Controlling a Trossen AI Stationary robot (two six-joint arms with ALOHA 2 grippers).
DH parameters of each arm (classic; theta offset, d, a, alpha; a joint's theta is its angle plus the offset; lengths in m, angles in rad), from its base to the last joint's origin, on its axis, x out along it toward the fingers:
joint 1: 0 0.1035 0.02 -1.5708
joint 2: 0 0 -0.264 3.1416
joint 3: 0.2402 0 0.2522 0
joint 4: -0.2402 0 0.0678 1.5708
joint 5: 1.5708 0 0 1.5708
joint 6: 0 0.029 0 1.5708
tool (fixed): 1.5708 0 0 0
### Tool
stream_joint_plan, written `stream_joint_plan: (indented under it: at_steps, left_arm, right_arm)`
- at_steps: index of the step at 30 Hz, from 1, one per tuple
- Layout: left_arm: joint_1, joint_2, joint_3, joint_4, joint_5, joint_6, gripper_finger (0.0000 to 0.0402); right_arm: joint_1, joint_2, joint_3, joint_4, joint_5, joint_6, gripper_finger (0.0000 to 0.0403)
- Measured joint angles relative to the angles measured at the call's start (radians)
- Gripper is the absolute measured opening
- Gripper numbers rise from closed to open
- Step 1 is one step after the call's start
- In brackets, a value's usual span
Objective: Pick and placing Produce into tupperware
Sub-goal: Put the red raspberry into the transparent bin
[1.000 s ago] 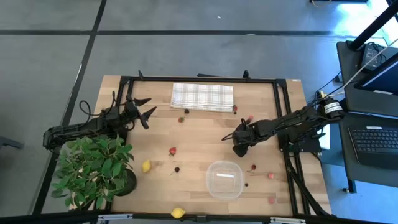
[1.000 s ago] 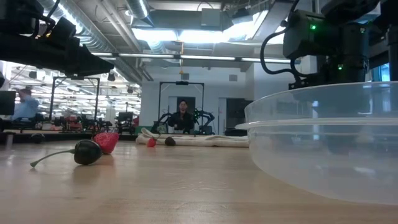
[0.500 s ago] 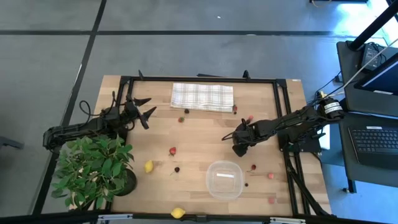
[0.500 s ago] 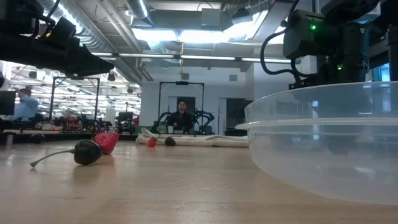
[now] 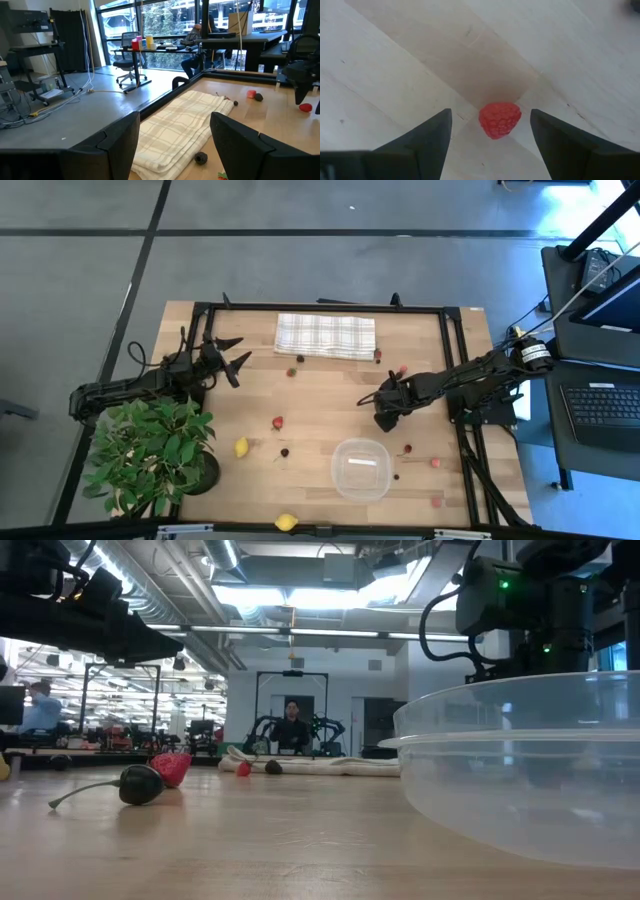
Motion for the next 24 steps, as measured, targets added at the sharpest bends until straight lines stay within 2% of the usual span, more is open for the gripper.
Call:
stream_joint_plan:
  at_steps: [14, 24]
  left_arm:
    - [0.000, 0.000, 0.000, 0.000, 0.000, 0.000, 0.0237]
    - [0.000, 0.000, 0.000, 0.000, 0.000, 0.000, 0.0237]
  right_arm:
    - [0.000, 0.080, 0.005, 0.005, -0.009, -0.031, 0.0267]
    - [0.000, 0.082, 0.005, 0.008, -0.024, -0.031, 0.0190]
